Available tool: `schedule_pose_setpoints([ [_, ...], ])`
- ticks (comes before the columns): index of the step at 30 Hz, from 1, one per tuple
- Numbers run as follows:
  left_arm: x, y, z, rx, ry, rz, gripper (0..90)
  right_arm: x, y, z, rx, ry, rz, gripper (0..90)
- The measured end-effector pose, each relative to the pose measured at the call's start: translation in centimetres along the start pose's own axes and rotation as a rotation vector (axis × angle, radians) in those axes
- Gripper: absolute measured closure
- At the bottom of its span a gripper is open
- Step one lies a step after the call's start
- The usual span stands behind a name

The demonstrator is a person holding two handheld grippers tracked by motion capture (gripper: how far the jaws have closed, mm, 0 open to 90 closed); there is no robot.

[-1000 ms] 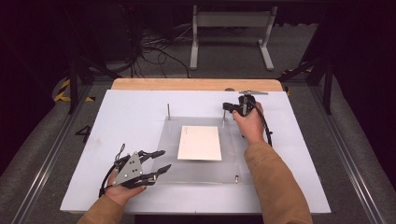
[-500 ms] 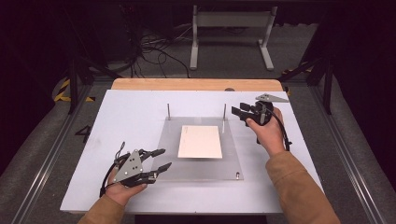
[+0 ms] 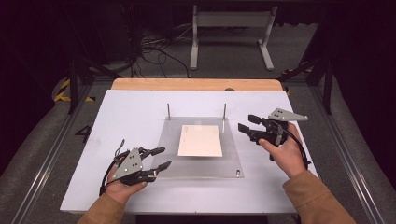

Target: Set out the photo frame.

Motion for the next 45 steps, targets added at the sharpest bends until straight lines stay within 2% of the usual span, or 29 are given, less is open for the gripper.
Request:
schedule_pose_setpoints([
  [4, 0.0, 0.0, -0.1, -0.006, 0.001, -0.005, 48.5, -1.1, 1.6, 0.5, 0.023, 0.052, 0.011, 32.6],
  [7, -0.1, 0.1, -0.3, -0.007, 0.006, -0.004, 48.5, -1.9, 2.9, 1.1, 0.031, 0.086, -0.010, 33.1],
  [10, -0.2, 0.1, -0.5, -0.007, 0.020, -0.003, 48.5, -2.4, 3.9, 1.9, 0.019, 0.140, -0.045, 32.9],
  [12, -0.2, 0.1, -0.5, -0.004, 0.021, -0.003, 48.5, -2.7, 4.1, 2.2, 0.009, 0.157, -0.057, 31.6],
  [14, -0.3, 0.1, -0.6, -0.004, 0.024, -0.005, 48.5, -3.4, 4.6, 2.8, -0.007, 0.212, -0.069, 28.5],
  [16, -0.3, 0.1, -0.7, -0.005, 0.031, -0.003, 48.5, -3.7, 4.8, 3.0, -0.012, 0.226, -0.078, 28.1],
  [17, -0.4, 0.1, -0.8, -0.007, 0.026, -0.003, 48.5, -4.4, 5.1, 3.2, -0.011, 0.257, -0.100, 27.1],
  [18, -0.4, 0.1, -0.8, -0.007, 0.026, -0.003, 48.5, -4.4, 5.1, 3.2, -0.011, 0.257, -0.100, 27.1],
  [19, -0.4, 0.1, -0.8, -0.005, 0.027, -0.004, 48.4, -5.2, 5.2, 3.4, -0.007, 0.289, -0.135, 26.7],
  [20, -0.4, 0.1, -0.8, -0.004, 0.032, -0.003, 48.4, -5.2, 5.2, 3.4, -0.007, 0.289, -0.135, 26.7],
  [21, -0.5, 0.2, -0.8, -0.005, 0.033, -0.002, 48.0, -5.7, 5.3, 3.5, -0.001, 0.334, -0.134, 28.9],
  [26, -0.6, 0.2, -0.8, -0.008, 0.032, 0.000, 47.9, -5.8, 5.3, 3.5, 0.007, 0.347, -0.134, 27.3],
  [32, -0.7, 0.2, -0.9, -0.001, 0.038, 0.002, 47.8, -6.2, 5.6, 3.9, 0.002, 0.387, -0.136, 26.4],
  [34, -0.7, 0.2, -0.9, -0.003, 0.040, 0.003, 47.8, -6.5, 5.5, 4.1, -0.001, 0.392, -0.156, 26.1],
  [37, -0.6, 0.2, -1.0, 0.000, 0.042, 0.004, 47.8, -7.1, 4.8, 4.1, 0.004, 0.417, -0.175, 25.4],
  [41, -0.7, 0.2, -1.0, -0.002, 0.042, 0.005, 47.8, -7.7, 3.5, 4.4, 0.018, 0.424, -0.193, 24.8],
  [45, -0.6, 0.1, -1.0, -0.001, 0.042, 0.005, 47.8, -8.1, 2.3, 4.5, 0.067, 0.433, -0.229, 26.3],
])
Point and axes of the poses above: each handheld gripper's, and its own axes: y roughly backward along the jaws, z roughly out of its underside, x roughly to its right, the point moved 1 cm from there along -y, roughly forward along the jaws, and after that the axes turned 2 degrees about -x, right-handed, at the moved point
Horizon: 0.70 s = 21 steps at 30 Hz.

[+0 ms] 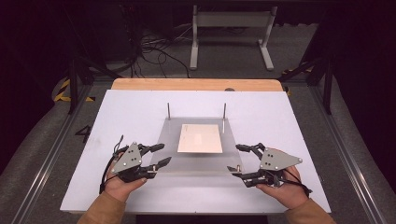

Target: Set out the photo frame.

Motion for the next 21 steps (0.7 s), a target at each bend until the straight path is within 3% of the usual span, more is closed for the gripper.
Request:
schedule_pose_setpoints([
  [4, 0.0, 0.0, 0.0, -0.003, -0.001, 0.000, 47.8, 0.0, -0.7, 0.1, 0.039, 0.001, -0.003, 31.3],
  [11, 0.0, 0.0, 0.0, -0.006, -0.007, -0.001, 47.8, 0.3, -1.7, 0.7, 0.033, 0.033, 0.020, 45.7],
  [14, 0.0, 0.0, -0.1, 0.003, 0.001, -0.002, 47.8, 0.8, -1.6, 0.7, 0.056, -0.002, 0.003, 51.8],
  [18, 0.0, 0.0, -0.1, 0.011, -0.005, -0.007, 48.4, 0.9, -1.6, 0.4, 0.026, 0.057, 0.025, 58.2],
  [21, 0.0, 0.0, -0.5, 0.016, -0.016, -0.019, 50.0, 1.0, -1.5, 0.1, 0.019, 0.055, 0.028, 58.8],
])
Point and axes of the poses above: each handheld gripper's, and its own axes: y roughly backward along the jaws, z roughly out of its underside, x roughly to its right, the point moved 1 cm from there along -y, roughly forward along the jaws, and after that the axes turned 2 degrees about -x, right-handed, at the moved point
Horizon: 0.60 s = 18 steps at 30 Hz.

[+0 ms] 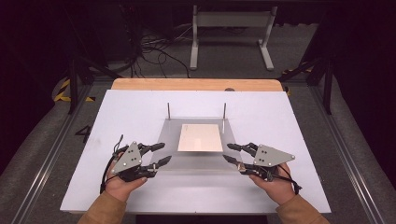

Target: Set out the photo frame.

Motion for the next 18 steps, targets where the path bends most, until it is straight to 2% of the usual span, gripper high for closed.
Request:
schedule_pose_setpoints([
  [7, -0.3, 0.2, -1.4, 0.041, -0.008, -0.032, 51.8, 0.8, 0.4, -1.3, 0.007, 0.009, 0.022, 60.0],
  [13, -0.9, 0.4, -3.3, 0.095, -0.005, -0.056, 53.0, 1.9, 1.0, -3.0, 0.049, 0.029, 0.060, 60.7],
  [18, -1.4, 0.5, -5.0, 0.131, -0.021, -0.083, 54.9, 2.6, 1.6, -4.3, 0.090, 0.053, 0.103, 61.2],
])
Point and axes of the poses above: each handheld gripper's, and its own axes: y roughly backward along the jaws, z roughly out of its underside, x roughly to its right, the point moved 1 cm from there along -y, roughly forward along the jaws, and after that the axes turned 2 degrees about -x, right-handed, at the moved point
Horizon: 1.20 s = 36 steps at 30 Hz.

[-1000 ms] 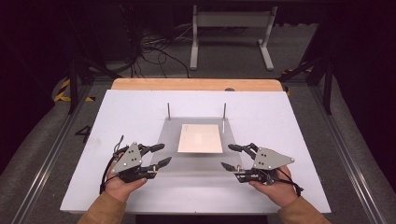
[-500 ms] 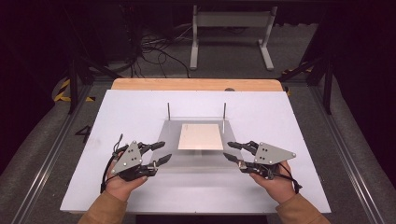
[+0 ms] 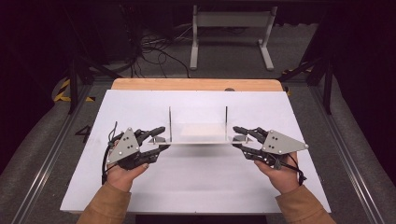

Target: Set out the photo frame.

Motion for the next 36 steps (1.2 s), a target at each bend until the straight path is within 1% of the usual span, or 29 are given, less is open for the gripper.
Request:
schedule_pose_setpoints([
  [2, -0.1, 0.0, -0.8, 0.005, -0.012, -0.011, 55.6, 0.3, 0.3, -0.6, 0.014, 0.016, 0.020, 61.8],
  [6, -0.4, -0.1, -2.4, 0.024, -0.025, -0.025, 57.7, 0.8, 0.8, -1.6, 0.042, 0.032, 0.049, 62.7],
  [9, -0.5, 0.1, -3.4, 0.041, -0.031, -0.033, 58.3, 1.1, 1.3, -2.5, 0.071, 0.040, 0.055, 64.4],
  [11, -0.5, 0.3, -4.2, 0.053, -0.028, -0.027, 58.9, 1.1, 1.8, -3.2, 0.091, 0.038, 0.054, 65.0],
  [14, -0.4, 0.6, -4.8, 0.055, -0.004, 0.001, 59.5, 1.1, 2.5, -3.9, 0.112, -0.003, 0.032, 65.3],
  [15, -0.2, 0.7, -5.0, 0.055, 0.006, 0.005, 59.8, 1.1, 2.7, -4.1, 0.107, -0.019, 0.027, 65.3],
  [17, 0.2, 1.0, -5.4, 0.053, 0.011, 0.018, 60.2, 0.8, 3.2, -4.5, 0.102, -0.033, 0.022, 65.5],
  [20, 0.4, 1.3, -5.8, 0.044, 0.029, 0.038, 60.2, 0.3, 3.9, -5.0, 0.096, -0.051, 0.010, 66.3],
  [21, 0.6, 1.5, -6.0, 0.040, 0.050, 0.052, 60.4, 0.3, 4.0, -5.2, 0.092, -0.061, 0.005, 66.5],
  [23, 0.8, 1.7, -6.2, 0.045, 0.064, 0.067, 61.1, 0.1, 4.5, -5.5, 0.082, -0.097, -0.015, 66.8],
  [25, 1.0, 1.9, -6.5, 0.044, 0.077, 0.084, 61.9, 0.0, 4.8, -5.6, 0.080, -0.120, -0.031, 67.0],
  [26, 1.1, 2.0, -6.6, 0.044, 0.075, 0.085, 62.3, 0.0, 5.0, -5.6, 0.080, -0.130, -0.035, 67.0],
  [30, 1.3, 2.0, -6.8, 0.028, 0.103, 0.108, 63.2, 0.0, 5.3, -5.7, 0.069, -0.161, -0.051, 67.0],
  [32, 1.3, 2.0, -6.7, 0.016, 0.125, 0.119, 63.4, 0.0, 5.4, -5.7, 0.058, -0.179, -0.058, 67.0],
  [33, 1.3, 2.0, -6.7, 0.015, 0.127, 0.124, 63.7, 0.0, 5.4, -5.6, 0.056, -0.188, -0.063, 66.8],
  [36, 1.1, 1.7, -6.6, 0.018, 0.138, 0.126, 64.0, 0.3, 5.4, -5.5, 0.061, -0.205, -0.057, 65.8],
])
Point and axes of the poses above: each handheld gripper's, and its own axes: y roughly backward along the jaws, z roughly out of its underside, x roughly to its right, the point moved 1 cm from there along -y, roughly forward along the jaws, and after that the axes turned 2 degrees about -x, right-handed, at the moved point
